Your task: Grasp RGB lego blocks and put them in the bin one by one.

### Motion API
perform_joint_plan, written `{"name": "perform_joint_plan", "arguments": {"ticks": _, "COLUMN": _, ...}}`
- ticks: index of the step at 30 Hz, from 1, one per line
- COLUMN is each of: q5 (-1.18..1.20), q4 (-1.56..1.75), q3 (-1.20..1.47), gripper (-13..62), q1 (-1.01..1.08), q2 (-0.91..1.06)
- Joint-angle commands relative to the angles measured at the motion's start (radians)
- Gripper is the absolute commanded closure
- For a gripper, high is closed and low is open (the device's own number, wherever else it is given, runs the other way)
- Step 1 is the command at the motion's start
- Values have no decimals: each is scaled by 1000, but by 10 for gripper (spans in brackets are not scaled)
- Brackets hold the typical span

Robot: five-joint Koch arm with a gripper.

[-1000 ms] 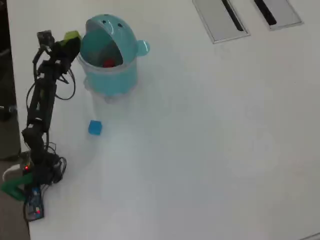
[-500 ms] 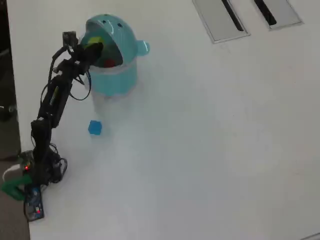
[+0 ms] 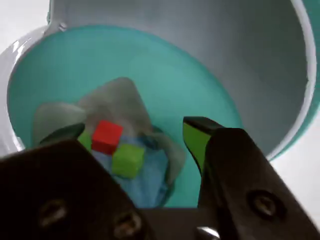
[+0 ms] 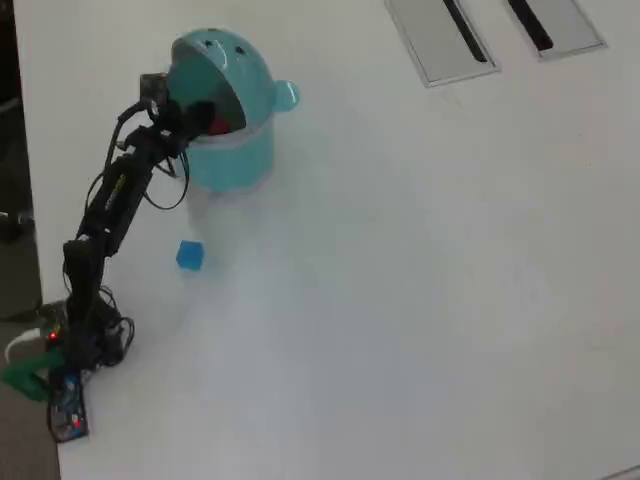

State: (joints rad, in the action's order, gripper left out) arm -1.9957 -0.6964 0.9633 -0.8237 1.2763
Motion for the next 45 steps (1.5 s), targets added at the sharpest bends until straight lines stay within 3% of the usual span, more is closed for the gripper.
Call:
{"name": "perform_joint_plan", "arguments": {"ticks": 1, "q5": -3, "q4": 91, "q3": -6, "gripper": 146, "q1": 0, "q2": 81}}
{"name": "perform_joint_plan", "arguments": {"ticks": 7, "q5": 32, "q4": 199, "q3": 132, "gripper": 170, "q1": 31, "q2": 184}}
{"name": "perform_joint_plan", "arguments": {"ticks": 27, "q5": 31, "q4": 40, "q3": 678, "gripper": 171, "q1": 192, "q2": 635}}
{"name": "perform_joint_plan", "arguments": {"ticks": 45, "q5": -43, "q4": -112, "q3": 1052, "gripper": 171, "q1": 166, "q2": 761}}
